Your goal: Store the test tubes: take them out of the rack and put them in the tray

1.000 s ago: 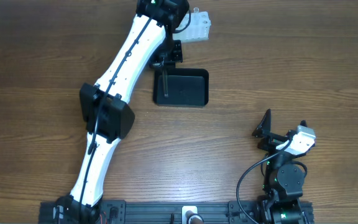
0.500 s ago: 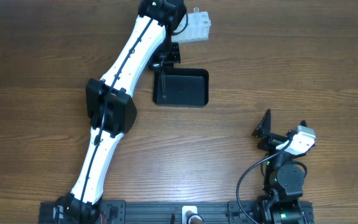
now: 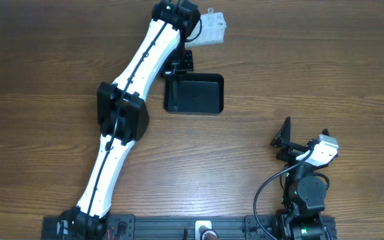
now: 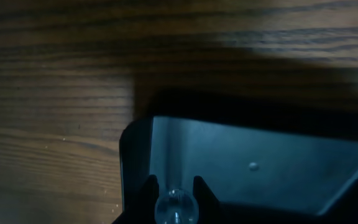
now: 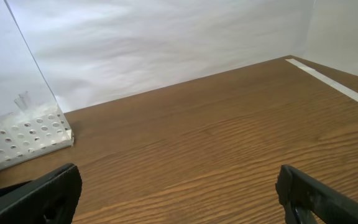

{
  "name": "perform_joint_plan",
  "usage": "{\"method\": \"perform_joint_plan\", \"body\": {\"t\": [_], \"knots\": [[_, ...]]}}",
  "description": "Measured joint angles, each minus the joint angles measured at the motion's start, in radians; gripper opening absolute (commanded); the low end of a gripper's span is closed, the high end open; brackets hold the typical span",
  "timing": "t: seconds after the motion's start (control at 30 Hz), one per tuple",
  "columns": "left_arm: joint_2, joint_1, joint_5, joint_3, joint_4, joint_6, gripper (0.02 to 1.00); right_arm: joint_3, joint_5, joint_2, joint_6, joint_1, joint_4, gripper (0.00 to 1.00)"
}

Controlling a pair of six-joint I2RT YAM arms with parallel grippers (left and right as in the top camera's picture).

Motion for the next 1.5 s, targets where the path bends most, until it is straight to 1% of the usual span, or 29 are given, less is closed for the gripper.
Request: {"method": "perform_joint_plan", "body": {"t": [0.6,0.67,0.73,0.83,0.9,1.0,1.07,1.23,1.33,1.43,1.47,1.5], "knots": [[0.053,0.000,0.000,0.001,0.035,0.026,0.038,0.000,0.000,0.000,0.000,0.000,0.000,0.991],[0.062,0.000,0.000,0.001,0.037,0.026,0.075,0.000,0.000,0.000,-0.001,0.000,0.000,0.991],[0.067,0.000,0.000,0.001,0.042,0.026,0.139,0.000,0.000,0.000,-0.001,0.000,0.000,0.991],[0.067,0.000,0.000,0.001,0.042,0.026,0.172,0.000,0.000,0.000,0.000,0.000,0.000,0.991],[0.067,0.000,0.000,0.001,0.042,0.029,0.264,0.000,0.000,0.000,0.000,0.000,0.000,0.993],[0.067,0.000,0.000,0.001,0.042,0.029,0.286,0.000,0.000,0.000,0.000,0.000,0.000,0.993],[0.067,-0.001,0.000,0.001,0.042,0.029,0.332,0.000,0.000,0.000,0.000,0.000,0.000,0.991],[0.065,-0.004,0.000,0.001,0.042,0.030,0.340,0.000,0.000,0.000,0.000,0.000,0.000,0.991],[0.050,-0.006,0.000,0.001,0.042,0.031,0.413,0.000,0.000,0.000,0.000,0.000,0.000,0.991],[-0.001,-0.006,0.000,0.001,0.058,0.030,0.426,0.000,0.000,0.000,0.000,0.000,0.000,0.993],[-0.024,-0.006,-0.001,0.001,0.072,0.030,0.446,0.000,0.000,0.000,0.000,0.000,0.000,0.993],[-0.047,-0.006,-0.004,0.001,0.091,0.029,0.496,0.000,0.000,0.000,0.000,0.000,0.000,0.991]]}}
